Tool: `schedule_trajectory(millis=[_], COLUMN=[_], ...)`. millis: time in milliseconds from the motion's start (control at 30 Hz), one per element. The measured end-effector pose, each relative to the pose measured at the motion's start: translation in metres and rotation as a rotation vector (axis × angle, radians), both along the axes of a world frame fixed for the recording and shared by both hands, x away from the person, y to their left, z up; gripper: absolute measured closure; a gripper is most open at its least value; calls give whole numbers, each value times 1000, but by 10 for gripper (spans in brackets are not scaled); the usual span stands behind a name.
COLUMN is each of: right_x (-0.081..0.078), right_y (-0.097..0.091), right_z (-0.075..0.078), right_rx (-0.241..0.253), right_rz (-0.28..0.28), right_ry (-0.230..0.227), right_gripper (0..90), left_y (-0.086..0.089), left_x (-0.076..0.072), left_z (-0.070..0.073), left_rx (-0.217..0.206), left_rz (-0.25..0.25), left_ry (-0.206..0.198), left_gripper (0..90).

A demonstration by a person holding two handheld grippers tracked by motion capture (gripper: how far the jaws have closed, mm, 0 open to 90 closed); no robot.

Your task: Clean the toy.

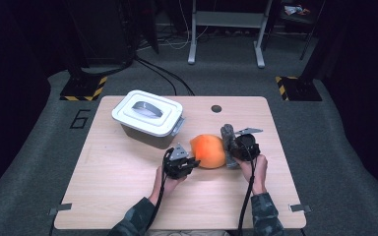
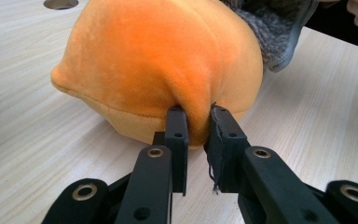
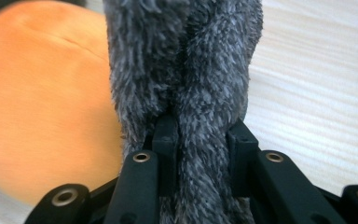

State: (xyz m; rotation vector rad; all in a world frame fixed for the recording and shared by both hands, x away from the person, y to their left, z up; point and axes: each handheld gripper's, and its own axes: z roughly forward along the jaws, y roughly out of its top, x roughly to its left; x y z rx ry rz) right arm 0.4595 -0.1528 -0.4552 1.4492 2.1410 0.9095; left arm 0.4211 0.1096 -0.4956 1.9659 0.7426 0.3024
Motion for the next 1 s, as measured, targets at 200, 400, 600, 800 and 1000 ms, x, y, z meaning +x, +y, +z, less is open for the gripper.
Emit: schedule_trajectory(millis=[200,400,600,800,1000], right_x=[3,8,12,3,-15], right_y=[-8,-12,-20,-24,1], right_z=[-11,-23,-42,-19,23], right_rx=[13,8,40,9,61], right_rz=[-18,-33,-40,-51,109], right_ry=[24,62,145,62,-25], right_gripper=[707,709,711,714,713], left_y=[0,-1,2,3,2], left_x=[1,0,2,2,3], left_z=[0,0,-1,-1,1], left_rx=[2,0,-4,-3,-4], left_rz=[-5,1,4,9,12], left_ry=[0,0,11,7,8], left_gripper=[787,787,785,784,767])
